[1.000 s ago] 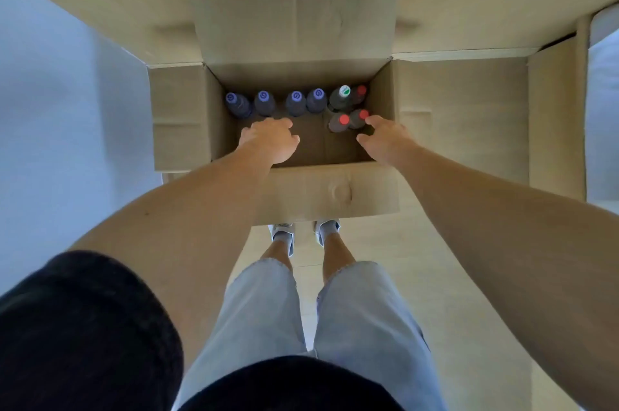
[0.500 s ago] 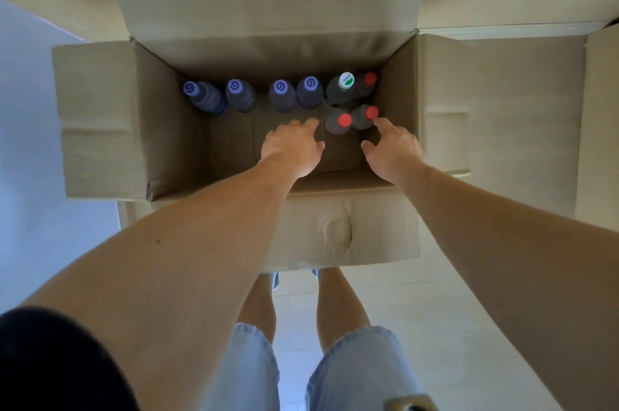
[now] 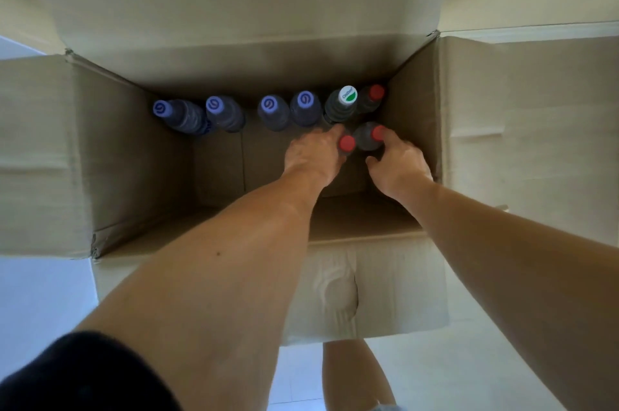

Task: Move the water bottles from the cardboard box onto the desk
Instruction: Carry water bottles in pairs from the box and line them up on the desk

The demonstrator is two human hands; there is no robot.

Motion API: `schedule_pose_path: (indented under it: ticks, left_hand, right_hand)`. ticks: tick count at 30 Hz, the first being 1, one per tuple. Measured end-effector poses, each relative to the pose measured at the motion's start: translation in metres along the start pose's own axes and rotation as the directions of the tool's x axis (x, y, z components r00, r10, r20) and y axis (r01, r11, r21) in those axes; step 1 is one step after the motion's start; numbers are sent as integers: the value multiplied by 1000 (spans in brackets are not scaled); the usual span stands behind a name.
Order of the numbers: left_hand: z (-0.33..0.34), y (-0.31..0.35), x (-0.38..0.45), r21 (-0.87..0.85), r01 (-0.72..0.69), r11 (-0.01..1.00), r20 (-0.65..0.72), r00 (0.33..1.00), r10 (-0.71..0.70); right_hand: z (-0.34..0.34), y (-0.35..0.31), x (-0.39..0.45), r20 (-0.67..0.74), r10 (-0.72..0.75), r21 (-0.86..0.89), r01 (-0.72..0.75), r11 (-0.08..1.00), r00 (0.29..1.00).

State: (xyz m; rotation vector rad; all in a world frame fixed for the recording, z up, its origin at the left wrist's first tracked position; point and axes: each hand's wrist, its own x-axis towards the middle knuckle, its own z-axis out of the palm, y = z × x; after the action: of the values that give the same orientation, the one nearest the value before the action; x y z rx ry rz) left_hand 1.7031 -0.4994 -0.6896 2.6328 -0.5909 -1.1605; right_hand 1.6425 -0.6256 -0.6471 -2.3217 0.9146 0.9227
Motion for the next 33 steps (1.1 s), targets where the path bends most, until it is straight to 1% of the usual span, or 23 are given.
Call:
schedule_pose_path:
  ticks: [4,8,10,13,15,17,19,24,28,33]
  left_hand:
    - [18,5,18,-110,-41,993,20,999,43]
    - [26,-1,22,-122,-87,989,-75,994,78]
    - [25,-10,19,-110,-103,989,-102,991,92]
    - [21,-31,9,-117,-106,987,-126,988,91]
    - [19,-46,3,-143,-102,984,-126,988,84]
    - [18,-62,-3,-133,-74,988,-117,991,59]
    - [17,-77,-10,-138,-46,989,-129,991,28]
    - [7,-114,-26,-121,-10,993,-131,991,-6]
    - [2,-135,-31,-104,22,994,-129,991,-35]
    - [2,-150,-28,-149,19,989,-117,992,-37]
  right_hand:
    - [13,4,14,-3,-18,-16,18,1000,1000]
    - [21,7,30,-6,-24,-64,24,998,1000]
    - [23,6,39,-15,-20,-101,18,995,1000]
    - [25,0,54,-23,5,-120,-8,993,1000]
    - [26,-3,64,-27,15,-168,-19,986,1000]
    - [28,-8,71,-52,-15,-249,2,969,999]
    - [30,-10,74,-108,-60,-277,28,961,992]
    - [53,-25,57,-166,-177,-151,152,977,970]
    - [71,-47,47,-104,-249,-75,242,967,963]
    - [96,-71,45,-24,-335,-45,334,942,942]
